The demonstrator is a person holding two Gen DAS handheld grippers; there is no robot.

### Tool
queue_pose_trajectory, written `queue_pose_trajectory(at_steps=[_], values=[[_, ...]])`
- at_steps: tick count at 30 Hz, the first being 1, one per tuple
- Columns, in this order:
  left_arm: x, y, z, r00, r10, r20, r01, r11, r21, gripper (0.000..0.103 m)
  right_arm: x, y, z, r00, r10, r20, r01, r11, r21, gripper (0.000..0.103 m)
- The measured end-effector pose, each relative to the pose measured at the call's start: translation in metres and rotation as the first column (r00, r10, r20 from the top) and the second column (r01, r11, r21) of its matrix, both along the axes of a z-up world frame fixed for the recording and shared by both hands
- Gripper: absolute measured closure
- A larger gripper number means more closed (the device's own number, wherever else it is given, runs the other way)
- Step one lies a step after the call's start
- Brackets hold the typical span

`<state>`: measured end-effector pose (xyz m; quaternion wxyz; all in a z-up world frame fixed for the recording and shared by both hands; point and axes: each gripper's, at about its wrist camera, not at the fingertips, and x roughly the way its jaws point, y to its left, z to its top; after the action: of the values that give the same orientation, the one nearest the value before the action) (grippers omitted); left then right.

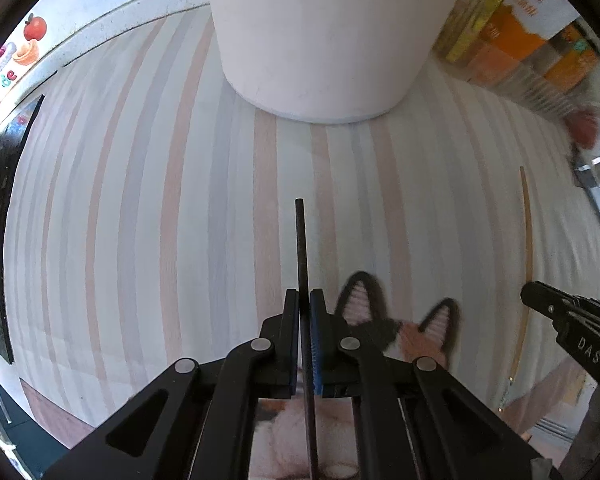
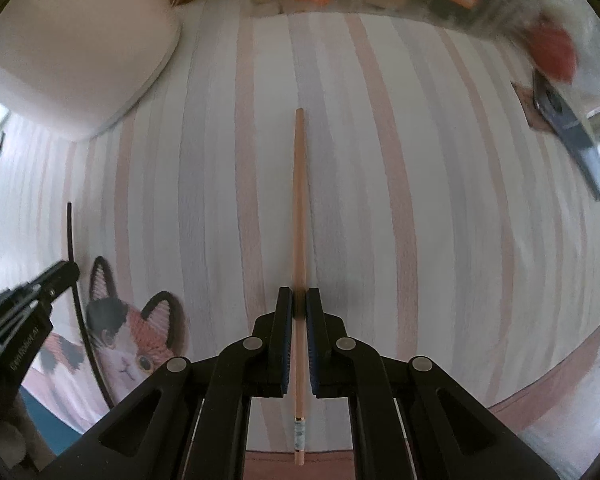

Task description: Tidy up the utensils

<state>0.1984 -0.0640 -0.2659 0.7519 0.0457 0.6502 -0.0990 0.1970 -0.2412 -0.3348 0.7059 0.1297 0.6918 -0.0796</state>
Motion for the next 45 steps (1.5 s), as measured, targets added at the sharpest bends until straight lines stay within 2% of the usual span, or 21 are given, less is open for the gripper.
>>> queue_pose_trajectory(at_steps=[6, 11, 14, 17, 24, 31, 34, 38, 39, 41, 42, 43, 44, 45], values=[[-0.007, 0.012, 0.040, 0.997, -0.008, 0.071, 0.011, 0.999, -0.040, 0.100, -0.012, -0.007, 0.034, 0.993, -0.036, 0.108, 0.032, 0.999, 0.040, 0.096], [-0.017, 0.025, 0.089, 0.987, 0.015, 0.161, 0.002, 0.995, -0.100, 0.101, -0.016, -0.007, 0.068, 0.980, -0.055, 0.193, 0.042, 0.997, 0.068, 0.096], [-0.018, 0.031, 0.125, 0.972, 0.032, 0.233, -0.001, 0.991, -0.133, 0.101, -0.017, -0.001, 0.093, 0.967, -0.052, 0.249, 0.033, 0.996, 0.077, 0.096], [-0.018, 0.041, 0.159, 0.948, 0.054, 0.312, -0.005, 0.988, -0.154, 0.101, -0.012, -0.001, 0.121, 0.949, -0.042, 0.313, 0.016, 0.996, 0.085, 0.096], [0.001, 0.062, 0.232, 0.864, 0.108, 0.491, -0.024, 0.984, -0.174, 0.101, 0.014, 0.010, 0.177, 0.894, -0.018, 0.447, -0.025, 0.996, 0.089, 0.096], [0.008, 0.079, 0.276, 0.807, 0.139, 0.574, -0.025, 0.979, -0.201, 0.103, 0.042, 0.024, 0.220, 0.842, 0.008, 0.540, -0.065, 0.994, 0.087, 0.096], [0.008, 0.081, 0.287, 0.798, 0.144, 0.585, -0.016, 0.976, -0.217, 0.103, 0.047, 0.030, 0.235, 0.824, 0.012, 0.566, -0.079, 0.992, 0.094, 0.096], [0.012, 0.085, 0.279, 0.809, 0.152, 0.567, -0.029, 0.975, -0.221, 0.102, 0.048, 0.036, 0.237, 0.825, 0.025, 0.565, -0.103, 0.989, 0.107, 0.096], [0.017, 0.088, 0.266, 0.831, 0.160, 0.532, -0.039, 0.972, -0.231, 0.097, 0.049, 0.038, 0.233, 0.831, 0.024, 0.555, -0.103, 0.988, 0.111, 0.096], [0.027, 0.093, 0.242, 0.875, 0.176, 0.451, -0.065, 0.966, -0.250, 0.079, 0.049, 0.039, 0.220, 0.853, 0.035, 0.520, -0.106, 0.989, 0.106, 0.096], [0.032, 0.096, 0.224, 0.892, 0.189, 0.411, -0.087, 0.963, -0.253, 0.059, 0.049, 0.040, 0.212, 0.866, 0.037, 0.499, -0.102, 0.990, 0.103, 0.096], [0.039, 0.099, 0.198, 0.908, 0.207, 0.364, -0.119, 0.961, -0.250, 0.050, 0.049, 0.040, 0.202, 0.880, 0.041, 0.473, -0.101, 0.990, 0.102, 0.096], [0.042, 0.101, 0.183, 0.915, 0.214, 0.343, -0.136, 0.962, -0.237, 0.050, 0.048, 0.041, 0.191, 0.894, 0.045, 0.446, -0.099, 0.990, 0.100, 0.096], [0.050, 0.104, 0.155, 0.927, 0.227, 0.300, -0.170, 0.964, -0.205, 0.050, 0.049, 0.041, 0.180, 0.906, 0.046, 0.420, -0.094, 0.991, 0.095, 0.096]])
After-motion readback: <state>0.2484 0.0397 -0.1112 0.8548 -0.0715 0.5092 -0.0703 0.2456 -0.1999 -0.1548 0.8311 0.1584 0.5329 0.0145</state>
